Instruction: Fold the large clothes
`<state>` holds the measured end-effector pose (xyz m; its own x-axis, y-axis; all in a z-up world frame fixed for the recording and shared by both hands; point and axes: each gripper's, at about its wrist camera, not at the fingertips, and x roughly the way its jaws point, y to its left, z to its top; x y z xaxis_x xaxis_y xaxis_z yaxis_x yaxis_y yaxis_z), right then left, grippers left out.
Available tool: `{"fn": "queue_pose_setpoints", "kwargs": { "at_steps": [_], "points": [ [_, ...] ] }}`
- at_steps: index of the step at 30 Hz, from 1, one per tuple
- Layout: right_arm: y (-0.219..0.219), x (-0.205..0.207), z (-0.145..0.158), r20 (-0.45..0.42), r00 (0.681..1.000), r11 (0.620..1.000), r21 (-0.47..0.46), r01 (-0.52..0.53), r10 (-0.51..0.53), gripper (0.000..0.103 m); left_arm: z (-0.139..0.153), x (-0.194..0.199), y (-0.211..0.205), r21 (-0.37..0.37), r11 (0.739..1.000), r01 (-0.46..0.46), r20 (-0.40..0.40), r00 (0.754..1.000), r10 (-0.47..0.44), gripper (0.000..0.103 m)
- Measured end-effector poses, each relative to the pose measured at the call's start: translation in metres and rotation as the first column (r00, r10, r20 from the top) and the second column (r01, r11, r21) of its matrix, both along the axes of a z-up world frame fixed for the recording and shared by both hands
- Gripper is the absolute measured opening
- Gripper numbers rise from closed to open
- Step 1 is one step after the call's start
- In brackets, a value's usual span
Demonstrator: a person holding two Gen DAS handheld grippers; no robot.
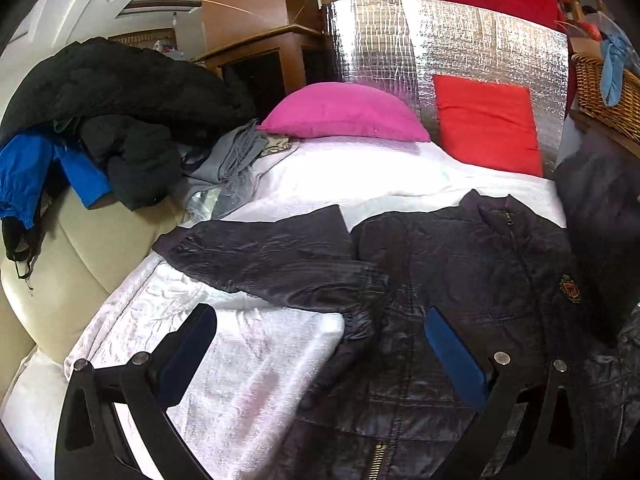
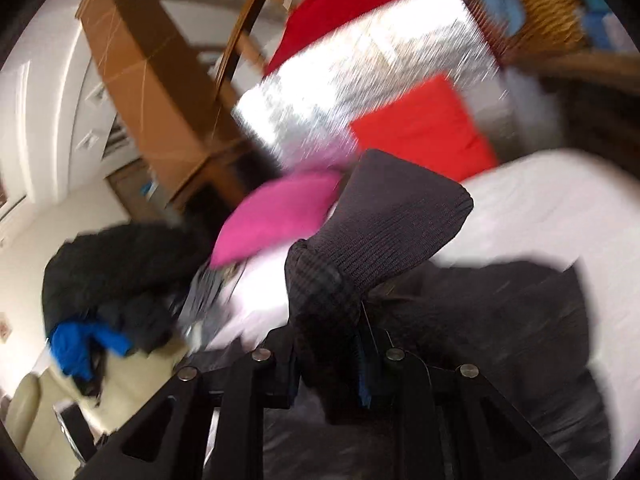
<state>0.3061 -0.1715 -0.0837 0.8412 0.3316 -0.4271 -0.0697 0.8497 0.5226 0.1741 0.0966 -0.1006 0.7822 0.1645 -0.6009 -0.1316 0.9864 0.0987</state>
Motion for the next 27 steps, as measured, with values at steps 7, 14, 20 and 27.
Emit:
{"fn": "queue_pose_setpoints", "kwargs": {
  "at_steps": [7,14,20,27],
  "points": [
    [0.066,0.036,-0.070,-0.192,0.969,0.986,0.088,-0.140,0.155,0.027,-0.001,0.001,0.009,-0.001,1.000,-0.013,-0.003,1.000,0.013,0.103],
    [0.083,0.040,-0.103,-0.311,0.871,0.906,0.313,-0.285,0.381,0.083,-0.010,0.012,0.003,-0.046,0.998,0.043,-0.042,0.998,-0.045,0.103],
    [0.018,-0.001,-0.059,-0.155,0.925,0.901,0.331,-0.281,0.346,0.083,-0.029,0.038,0.004,-0.239,0.964,0.118,-0.142,0.978,-0.155,0.103],
    [-0.107,-0.034,-0.069,-0.203,0.961,0.982,-0.013,0.187,-0.186,0.083,-0.047,0.054,0.011,-0.331,0.939,0.096,-0.230,0.957,-0.179,0.103]
  ]
}}
